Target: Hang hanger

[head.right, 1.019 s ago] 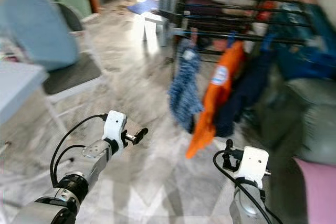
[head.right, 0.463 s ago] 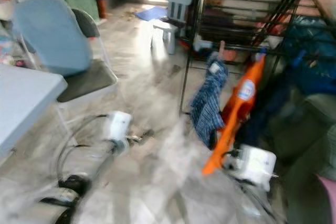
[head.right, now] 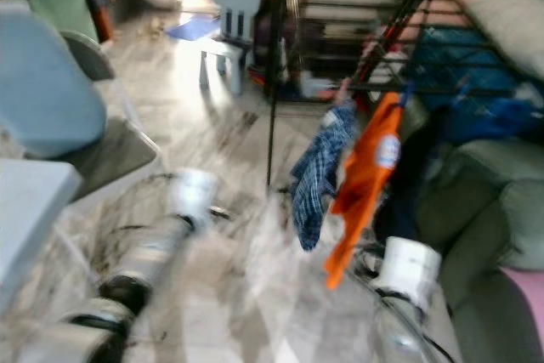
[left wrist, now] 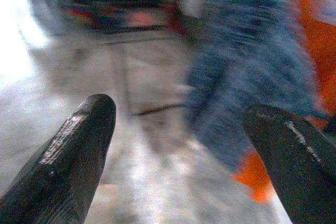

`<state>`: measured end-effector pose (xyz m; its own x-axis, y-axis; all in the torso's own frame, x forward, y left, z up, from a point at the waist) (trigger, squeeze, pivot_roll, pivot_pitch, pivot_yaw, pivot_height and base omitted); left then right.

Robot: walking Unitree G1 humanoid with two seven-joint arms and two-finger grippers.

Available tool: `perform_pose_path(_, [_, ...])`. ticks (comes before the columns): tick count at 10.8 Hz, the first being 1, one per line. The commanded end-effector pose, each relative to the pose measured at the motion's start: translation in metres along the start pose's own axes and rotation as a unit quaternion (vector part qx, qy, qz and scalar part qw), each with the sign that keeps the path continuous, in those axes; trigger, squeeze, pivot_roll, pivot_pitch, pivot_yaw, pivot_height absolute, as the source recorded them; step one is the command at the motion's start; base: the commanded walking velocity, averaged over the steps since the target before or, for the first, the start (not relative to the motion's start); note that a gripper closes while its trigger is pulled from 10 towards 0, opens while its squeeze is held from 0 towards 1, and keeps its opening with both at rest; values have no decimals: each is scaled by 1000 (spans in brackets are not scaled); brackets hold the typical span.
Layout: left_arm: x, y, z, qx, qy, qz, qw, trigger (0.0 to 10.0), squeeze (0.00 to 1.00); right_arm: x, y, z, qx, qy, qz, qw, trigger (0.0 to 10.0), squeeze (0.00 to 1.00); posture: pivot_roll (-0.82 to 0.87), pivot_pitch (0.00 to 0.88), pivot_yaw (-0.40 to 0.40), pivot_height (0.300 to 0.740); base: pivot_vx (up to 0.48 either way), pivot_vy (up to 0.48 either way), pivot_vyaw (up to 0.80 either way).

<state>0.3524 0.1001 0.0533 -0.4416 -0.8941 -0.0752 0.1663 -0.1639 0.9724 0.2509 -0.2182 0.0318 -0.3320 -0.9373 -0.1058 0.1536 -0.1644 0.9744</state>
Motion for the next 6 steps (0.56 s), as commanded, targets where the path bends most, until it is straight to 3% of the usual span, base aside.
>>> perform_pose_path(1, [8, 2, -2, 11, 4, 3, 1000, 10000, 0, 10, 8, 1, 18, -17, 22, 999, 10000, 0, 4, 0, -36, 740, 0, 0, 0])
perform_pose_path(2, [0, 1, 5, 27, 29, -19, 999, 10000, 0, 11, 10, 4, 27, -34, 58, 997, 10000, 0, 6, 0, -43, 740, 0, 0, 0])
perform_pose_path(3, [-4, 1, 9, 39, 47, -30, 998, 10000, 0, 12, 9, 1, 24, -27, 30, 999, 10000, 0, 6, 0, -47, 740, 0, 0, 0])
perform_pose_path(4, [-3, 1, 9, 40, 44, -29, 998, 10000, 0, 12, 12, -2, 30, -29, 25, 999, 10000, 0, 7, 0, -48, 740, 0, 0, 0])
perform_pose_path(6, [-1, -10, 6, -3, 32, 6, 999, 10000, 0, 12, 8, -3, 25, -34, 21, 999, 10000, 0, -1, 0, -34, 740, 0, 0, 0])
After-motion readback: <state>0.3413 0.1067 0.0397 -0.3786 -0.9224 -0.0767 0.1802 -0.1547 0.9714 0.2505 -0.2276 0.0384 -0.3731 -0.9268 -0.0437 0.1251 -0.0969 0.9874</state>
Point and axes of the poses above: a point about 5 cm out from each wrist's last joint towards the gripper, its own z axis pointing back from the gripper into the wrist, its own y axis along the axis of the wrist's last joint, x = y × z, the point moved 2 cm from there along -z, pointing out of the wrist towards the gripper, and after that the axes turned 8 degrees about -z, right-handed, at the moved point
